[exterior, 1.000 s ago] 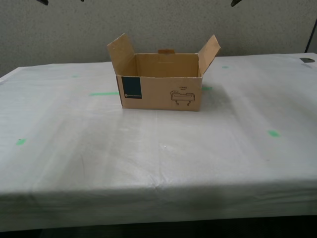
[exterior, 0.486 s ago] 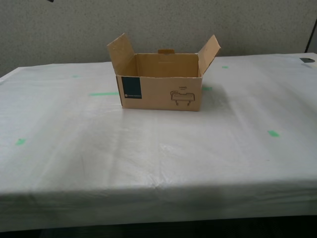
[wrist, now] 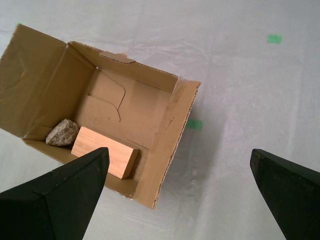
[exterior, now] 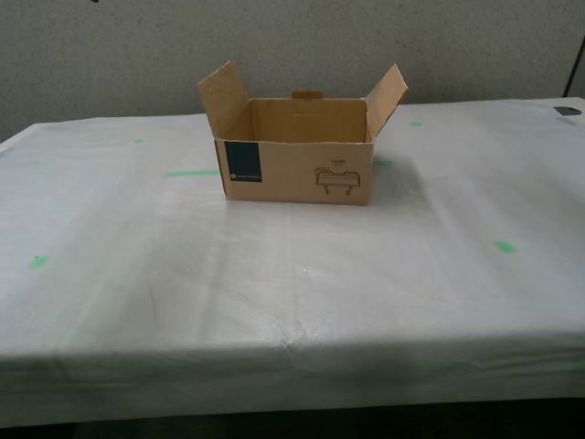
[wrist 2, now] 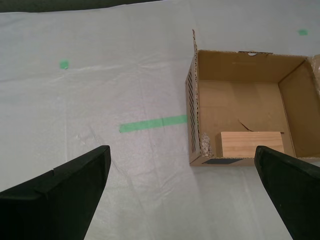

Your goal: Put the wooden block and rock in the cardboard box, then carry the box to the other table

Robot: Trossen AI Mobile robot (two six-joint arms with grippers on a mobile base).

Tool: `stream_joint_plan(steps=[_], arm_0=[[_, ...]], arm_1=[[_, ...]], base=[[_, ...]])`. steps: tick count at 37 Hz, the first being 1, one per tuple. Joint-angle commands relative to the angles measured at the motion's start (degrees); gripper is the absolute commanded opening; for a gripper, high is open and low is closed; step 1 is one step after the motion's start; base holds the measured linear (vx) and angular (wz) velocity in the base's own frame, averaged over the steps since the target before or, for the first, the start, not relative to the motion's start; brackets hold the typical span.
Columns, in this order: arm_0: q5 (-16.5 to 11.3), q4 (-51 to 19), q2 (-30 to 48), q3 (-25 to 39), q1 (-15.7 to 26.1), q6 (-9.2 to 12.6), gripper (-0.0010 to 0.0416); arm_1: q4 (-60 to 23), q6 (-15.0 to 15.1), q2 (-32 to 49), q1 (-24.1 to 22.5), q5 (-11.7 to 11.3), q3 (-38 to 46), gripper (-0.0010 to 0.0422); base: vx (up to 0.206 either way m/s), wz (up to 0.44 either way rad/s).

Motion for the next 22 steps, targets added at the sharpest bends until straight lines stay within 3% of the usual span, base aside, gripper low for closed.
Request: stream_joint_plan(steps=[1, 10, 17, 22], arm_0=[[0.28, 4.44, -4.59, -5.86, 0.0, 0.44, 0.0394], [0.28, 10.19, -14.88, -18.03, 0.0, 1.31, 0.0394], [0.28, 12.44, -20.94, -26.71, 0.04, 3.37, 0.0394], [0.26, 17.29, -25.4, -32.92, 0.07, 4.83, 0.0394]], arm_1=[[0.2, 0.26, -0.04, 0.02, 0.13, 0.07, 0.0394], [0.83, 0.44, -0.04, 0.0, 0.24, 0.04, 0.0394], [1.2, 0.48, -0.04, -0.04, 5.14, -0.09, 0.0394], [4.17, 0.72, -0.07, -0.04, 5.14, -1.79, 0.0394]], base=[[0.0, 0.0], [0.0, 0.0], [0.0, 0.0], [0.0, 0.0]])
